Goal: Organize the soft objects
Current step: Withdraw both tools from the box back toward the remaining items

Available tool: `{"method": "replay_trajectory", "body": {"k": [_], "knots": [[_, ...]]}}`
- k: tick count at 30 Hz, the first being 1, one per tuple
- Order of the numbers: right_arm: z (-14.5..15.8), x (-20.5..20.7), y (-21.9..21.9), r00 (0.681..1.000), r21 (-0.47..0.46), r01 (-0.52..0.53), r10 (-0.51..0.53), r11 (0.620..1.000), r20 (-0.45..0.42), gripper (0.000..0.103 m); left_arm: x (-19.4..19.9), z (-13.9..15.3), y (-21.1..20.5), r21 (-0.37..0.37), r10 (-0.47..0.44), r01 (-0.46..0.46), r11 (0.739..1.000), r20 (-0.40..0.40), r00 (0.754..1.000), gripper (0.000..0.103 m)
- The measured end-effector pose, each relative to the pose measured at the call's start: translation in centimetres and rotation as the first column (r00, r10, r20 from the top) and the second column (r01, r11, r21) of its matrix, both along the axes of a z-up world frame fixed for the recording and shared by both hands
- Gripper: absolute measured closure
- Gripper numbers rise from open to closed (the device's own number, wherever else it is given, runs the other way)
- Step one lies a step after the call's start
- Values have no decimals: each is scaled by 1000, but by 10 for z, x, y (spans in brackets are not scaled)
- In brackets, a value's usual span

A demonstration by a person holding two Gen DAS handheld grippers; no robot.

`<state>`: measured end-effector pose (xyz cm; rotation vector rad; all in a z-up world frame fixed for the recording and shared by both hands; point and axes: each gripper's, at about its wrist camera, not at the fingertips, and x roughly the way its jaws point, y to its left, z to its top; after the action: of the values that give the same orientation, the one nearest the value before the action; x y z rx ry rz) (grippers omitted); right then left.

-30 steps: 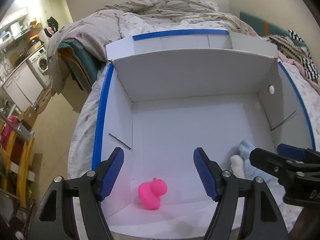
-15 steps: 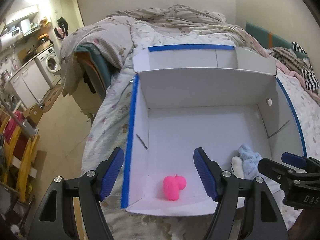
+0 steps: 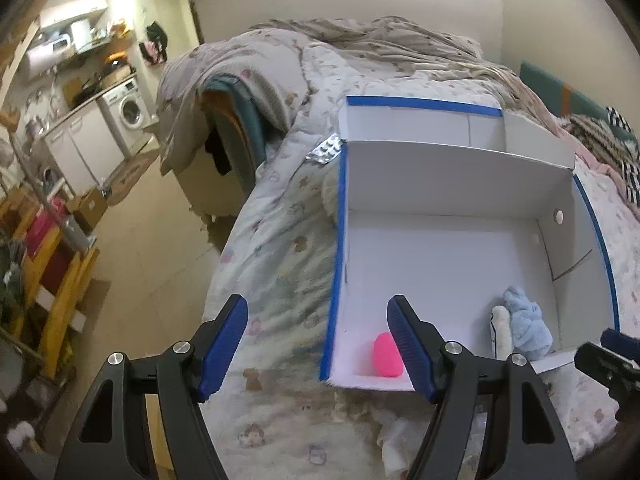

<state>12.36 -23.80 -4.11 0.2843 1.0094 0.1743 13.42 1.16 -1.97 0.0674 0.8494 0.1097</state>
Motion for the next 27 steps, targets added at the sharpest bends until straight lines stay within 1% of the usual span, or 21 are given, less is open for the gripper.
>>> {"method": "replay_trajectory", "body": {"k": [2, 5, 10, 14, 17, 19, 21, 23, 27], "knots": [[0, -7, -1, 1000, -5, 1, -1, 1000, 1, 2, -6, -1, 5, -4, 6, -6, 1000, -9, 1000, 33], [-6, -18, -1, 1000, -3, 0, 0, 1000, -20, 2, -17, -5, 13, -7, 13, -14, 1000, -25, 1000, 33], [-10, -33, -3, 999, -14, 32, -32, 999, -30, 2, -31, -13, 23, -39, 34, -36, 999, -51, 998, 33], [-17, -40, -6, 997, 4, 50, -49, 999, -57, 2, -39, -16, 28, -34, 50, -52, 998, -61, 997, 33], [-21, -44, -9, 995, -17, 75, -76, 997, -70, 2, -42, -21, 32, -41, 62, -65, 997, -79, 995, 33], [-22, -47, -12, 992, -51, 104, -108, 993, -66, 2, -41, -29, 36, -51, 79, -85, 995, -109, 991, 32], [-27, -48, -16, 988, -70, 129, -134, 989, -78, 2, -35, -42, 38, -64, 85, -97, 993, -169, 982, 32], [-34, -47, -20, 983, -59, 143, -149, 988, -109, 2, -32, -55, 40, -76, 89, -108, 991, -220, 971, 32], [-46, -44, -27, 972, -42, 168, -173, 985, -159, 2, -26, -70, 42, -121, 77, -116, 986, -285, 955, 32]]}}
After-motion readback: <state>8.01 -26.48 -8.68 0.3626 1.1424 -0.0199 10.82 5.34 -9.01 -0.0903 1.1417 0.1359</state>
